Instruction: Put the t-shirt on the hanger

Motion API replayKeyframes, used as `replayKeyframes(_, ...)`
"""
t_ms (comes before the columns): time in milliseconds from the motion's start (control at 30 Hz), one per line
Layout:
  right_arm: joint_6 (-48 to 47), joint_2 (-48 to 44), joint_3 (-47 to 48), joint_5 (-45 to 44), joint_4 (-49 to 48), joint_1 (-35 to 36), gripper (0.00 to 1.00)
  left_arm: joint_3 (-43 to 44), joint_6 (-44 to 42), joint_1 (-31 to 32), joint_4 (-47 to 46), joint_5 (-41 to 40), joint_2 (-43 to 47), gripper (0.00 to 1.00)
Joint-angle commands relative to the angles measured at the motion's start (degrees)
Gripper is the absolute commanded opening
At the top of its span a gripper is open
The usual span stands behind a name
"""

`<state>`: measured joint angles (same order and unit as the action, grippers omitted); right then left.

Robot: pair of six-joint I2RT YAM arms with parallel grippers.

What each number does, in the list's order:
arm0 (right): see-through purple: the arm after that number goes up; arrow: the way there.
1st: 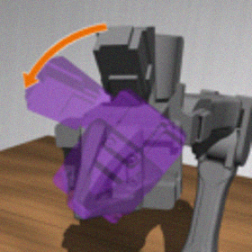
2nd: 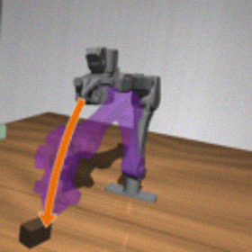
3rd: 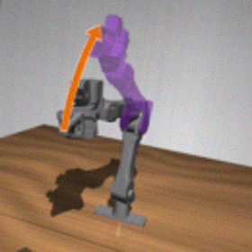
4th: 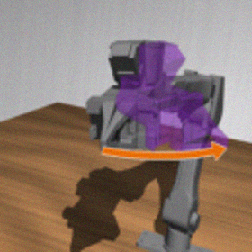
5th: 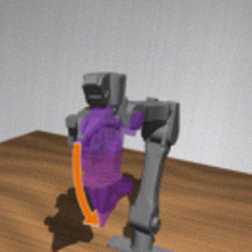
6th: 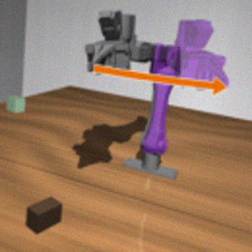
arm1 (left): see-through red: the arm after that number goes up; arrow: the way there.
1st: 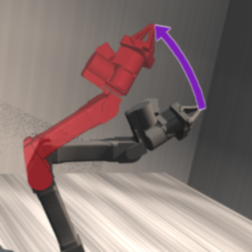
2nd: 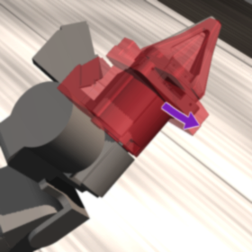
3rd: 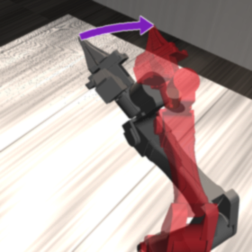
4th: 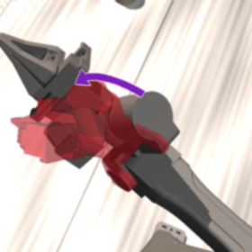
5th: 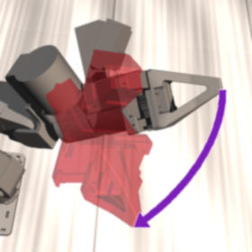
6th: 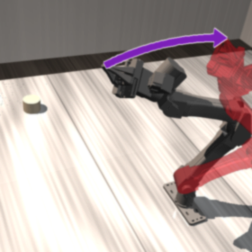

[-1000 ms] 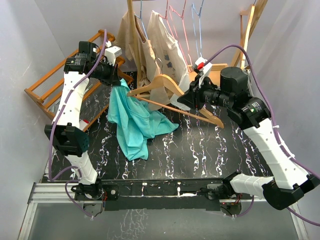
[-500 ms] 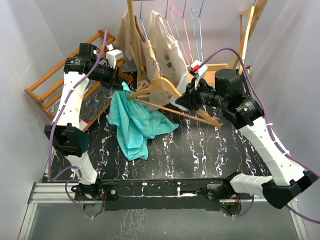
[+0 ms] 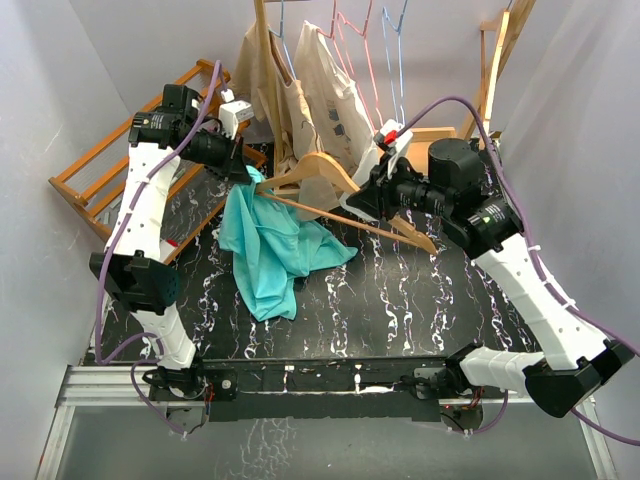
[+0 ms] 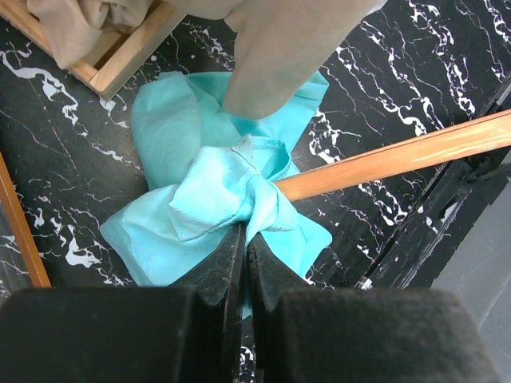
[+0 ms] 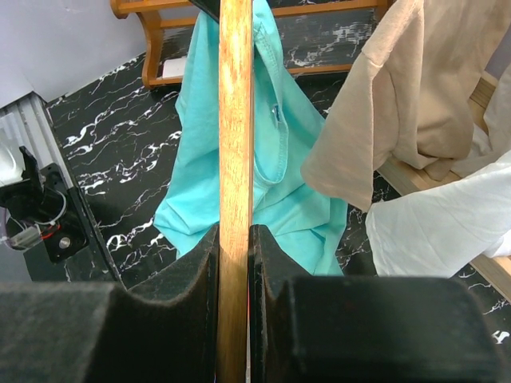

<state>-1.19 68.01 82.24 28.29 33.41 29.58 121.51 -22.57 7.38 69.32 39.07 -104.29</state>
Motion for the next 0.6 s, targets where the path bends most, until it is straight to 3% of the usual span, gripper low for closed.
replayKeyframes(0,0.02,-0.65,-1.13,0.56,-7.87,0.2,0.08,4.31,-0.02,1.3,3.11,3.02,2.73,0.0)
replayKeyframes(300,0.79,-3.7,-6.35,0.74,-14.05,0.21,0.08,10.65,0.64,2.82,6.47,2.85,1.84,0.0)
replayKeyframes(567,1.19,-7.59,-10.53,2.41,-21.69,0.15,0.08,9.27,-1.13,6.43,8.23,0.87,2.59,0.0)
